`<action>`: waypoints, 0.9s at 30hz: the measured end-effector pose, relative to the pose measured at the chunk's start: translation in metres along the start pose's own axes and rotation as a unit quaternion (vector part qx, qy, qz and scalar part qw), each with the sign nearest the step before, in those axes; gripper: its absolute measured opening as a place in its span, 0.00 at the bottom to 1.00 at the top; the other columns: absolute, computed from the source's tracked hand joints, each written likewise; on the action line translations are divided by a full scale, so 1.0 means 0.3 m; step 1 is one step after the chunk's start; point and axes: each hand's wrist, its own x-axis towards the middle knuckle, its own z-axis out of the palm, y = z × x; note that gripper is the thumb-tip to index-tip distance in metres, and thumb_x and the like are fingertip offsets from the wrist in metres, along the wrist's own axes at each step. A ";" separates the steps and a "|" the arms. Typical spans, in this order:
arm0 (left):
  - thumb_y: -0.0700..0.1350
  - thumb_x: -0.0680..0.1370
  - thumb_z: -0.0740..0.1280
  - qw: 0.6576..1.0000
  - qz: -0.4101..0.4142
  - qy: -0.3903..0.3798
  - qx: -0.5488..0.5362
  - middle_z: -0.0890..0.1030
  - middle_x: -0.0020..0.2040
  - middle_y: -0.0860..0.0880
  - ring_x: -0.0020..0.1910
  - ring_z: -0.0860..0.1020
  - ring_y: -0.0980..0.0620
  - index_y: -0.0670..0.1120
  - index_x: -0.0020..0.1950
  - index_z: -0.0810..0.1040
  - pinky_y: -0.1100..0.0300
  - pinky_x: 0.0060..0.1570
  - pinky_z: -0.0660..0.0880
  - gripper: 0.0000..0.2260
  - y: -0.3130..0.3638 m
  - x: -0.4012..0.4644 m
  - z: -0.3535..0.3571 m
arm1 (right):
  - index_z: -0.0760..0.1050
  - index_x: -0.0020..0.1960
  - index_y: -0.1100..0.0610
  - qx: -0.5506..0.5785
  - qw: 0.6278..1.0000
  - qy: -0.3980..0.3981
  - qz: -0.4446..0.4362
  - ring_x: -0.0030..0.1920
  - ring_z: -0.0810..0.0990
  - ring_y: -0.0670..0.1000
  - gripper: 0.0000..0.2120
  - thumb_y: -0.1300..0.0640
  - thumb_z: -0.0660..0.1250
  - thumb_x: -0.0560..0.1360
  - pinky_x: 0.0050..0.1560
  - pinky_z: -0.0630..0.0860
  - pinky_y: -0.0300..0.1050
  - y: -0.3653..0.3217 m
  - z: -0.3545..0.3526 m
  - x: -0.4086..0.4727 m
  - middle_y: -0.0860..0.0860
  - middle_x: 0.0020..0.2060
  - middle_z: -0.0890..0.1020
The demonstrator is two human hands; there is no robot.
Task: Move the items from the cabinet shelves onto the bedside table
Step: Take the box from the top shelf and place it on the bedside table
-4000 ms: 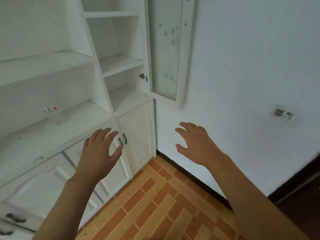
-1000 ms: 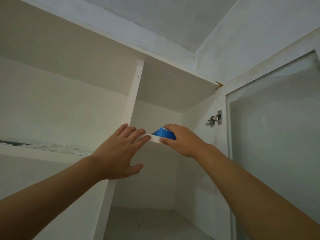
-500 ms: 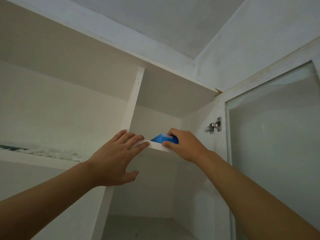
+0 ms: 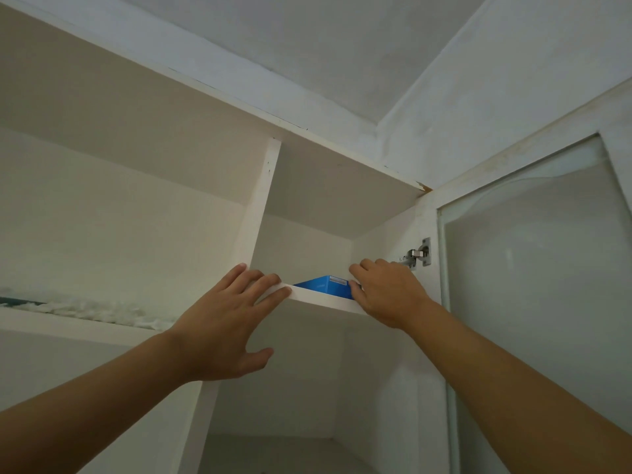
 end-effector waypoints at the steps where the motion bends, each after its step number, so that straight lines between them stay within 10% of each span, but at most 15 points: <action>1: 0.71 0.74 0.62 1.000 0.000 0.004 0.002 0.71 0.76 0.51 0.73 0.71 0.47 0.53 0.80 0.65 0.45 0.79 0.57 0.39 0.001 -0.001 0.001 | 0.75 0.64 0.53 0.038 0.999 0.005 0.011 0.47 0.79 0.54 0.19 0.44 0.52 0.86 0.45 0.77 0.51 -0.008 -0.001 0.007 0.51 0.52 0.81; 6: 0.71 0.74 0.62 1.000 0.005 0.010 0.006 0.71 0.75 0.50 0.73 0.71 0.46 0.52 0.80 0.66 0.45 0.78 0.58 0.39 -0.004 -0.001 0.008 | 0.75 0.67 0.52 0.115 0.989 -0.085 0.045 0.54 0.81 0.55 0.27 0.35 0.50 0.84 0.54 0.79 0.55 -0.047 -0.011 0.068 0.51 0.59 0.79; 11: 0.72 0.74 0.61 1.000 0.006 0.007 0.003 0.71 0.76 0.50 0.74 0.70 0.46 0.52 0.80 0.65 0.42 0.79 0.60 0.39 -0.007 -0.002 0.015 | 0.79 0.53 0.53 0.179 0.970 -0.147 0.068 0.45 0.79 0.52 0.26 0.33 0.54 0.82 0.46 0.74 0.50 -0.075 0.001 0.108 0.50 0.44 0.80; 23: 0.71 0.75 0.61 1.000 0.009 0.023 0.013 0.71 0.76 0.49 0.74 0.69 0.45 0.52 0.80 0.65 0.44 0.79 0.55 0.39 -0.010 -0.005 0.026 | 0.60 0.31 0.57 0.384 0.907 -0.067 0.161 0.30 0.58 0.49 0.21 0.49 0.68 0.71 0.35 0.56 0.48 -0.066 -0.030 0.055 0.51 0.28 0.60; 27: 0.72 0.75 0.60 1.000 0.009 0.013 0.008 0.71 0.76 0.48 0.74 0.69 0.44 0.52 0.81 0.64 0.41 0.79 0.59 0.40 -0.010 -0.003 0.026 | 0.74 0.32 0.57 0.347 0.924 -0.036 0.157 0.33 0.72 0.48 0.16 0.45 0.65 0.70 0.36 0.69 0.50 -0.017 -0.035 0.000 0.49 0.34 0.71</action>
